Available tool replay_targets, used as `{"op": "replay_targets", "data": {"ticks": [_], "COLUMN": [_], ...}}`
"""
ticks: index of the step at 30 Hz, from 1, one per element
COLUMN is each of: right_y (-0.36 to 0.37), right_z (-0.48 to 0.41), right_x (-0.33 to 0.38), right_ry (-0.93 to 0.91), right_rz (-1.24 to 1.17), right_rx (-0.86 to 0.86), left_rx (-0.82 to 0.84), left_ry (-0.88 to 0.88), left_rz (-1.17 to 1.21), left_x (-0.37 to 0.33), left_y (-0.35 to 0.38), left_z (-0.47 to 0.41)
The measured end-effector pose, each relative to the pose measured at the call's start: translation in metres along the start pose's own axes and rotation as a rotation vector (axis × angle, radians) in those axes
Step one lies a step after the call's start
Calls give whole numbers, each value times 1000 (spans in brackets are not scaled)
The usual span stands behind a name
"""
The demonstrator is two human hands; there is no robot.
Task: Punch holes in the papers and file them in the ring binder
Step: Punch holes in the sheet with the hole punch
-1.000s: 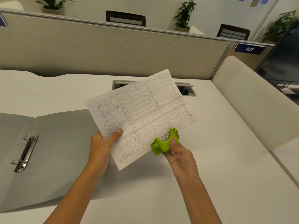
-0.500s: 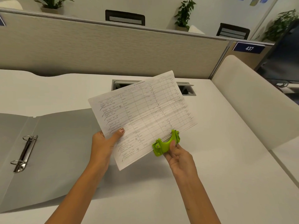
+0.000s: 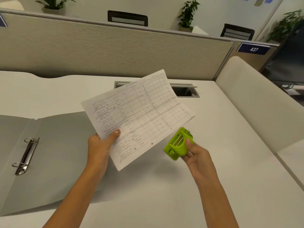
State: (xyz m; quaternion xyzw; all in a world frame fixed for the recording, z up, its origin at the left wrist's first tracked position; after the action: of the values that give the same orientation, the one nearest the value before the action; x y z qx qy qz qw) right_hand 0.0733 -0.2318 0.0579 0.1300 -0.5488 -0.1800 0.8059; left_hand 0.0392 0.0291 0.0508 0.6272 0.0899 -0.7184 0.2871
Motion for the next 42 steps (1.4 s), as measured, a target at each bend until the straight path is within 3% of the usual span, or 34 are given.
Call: {"op": "replay_targets", "data": {"ticks": [8, 15, 29, 36, 39, 42], "right_y": [-34, -45, -45, -47, -42, -24], "right_z": [-35, -57, -66, -68, -60, -43], "right_x": [4, 3, -9, -14, -10, 1], "right_ry": [-10, -20, -34, -70, -182, -516], "right_rz": [435, 811, 1037, 1038, 1019, 989], "right_rx": [-257, -352, -398, -474, -541, -540], "left_rx": [-16, -22, -29, -24, -17, -1], "left_ry": [-9, -23, -44, -49, -61, -64], "left_rz": [19, 24, 4, -9, -26, -65], "left_x": [-2, -3, -2, 0, 0, -1], "left_y": [-6, -9, -10, -11, -13, -14], "left_z": [-1, 0, -1, -1, -2, -4]}}
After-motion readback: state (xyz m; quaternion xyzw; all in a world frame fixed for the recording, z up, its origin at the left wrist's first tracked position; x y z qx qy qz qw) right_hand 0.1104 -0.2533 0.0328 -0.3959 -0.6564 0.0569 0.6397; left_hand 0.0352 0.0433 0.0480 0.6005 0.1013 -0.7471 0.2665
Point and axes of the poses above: each hand's wrist, its own z-axis away from the middle knuckle, its own y-axis out of the palm, x = y × z, the point moved 1 cm from there along -z, towards the middle knuckle, and after that the axes turned 1 degree about x, right-handed, at the moved point
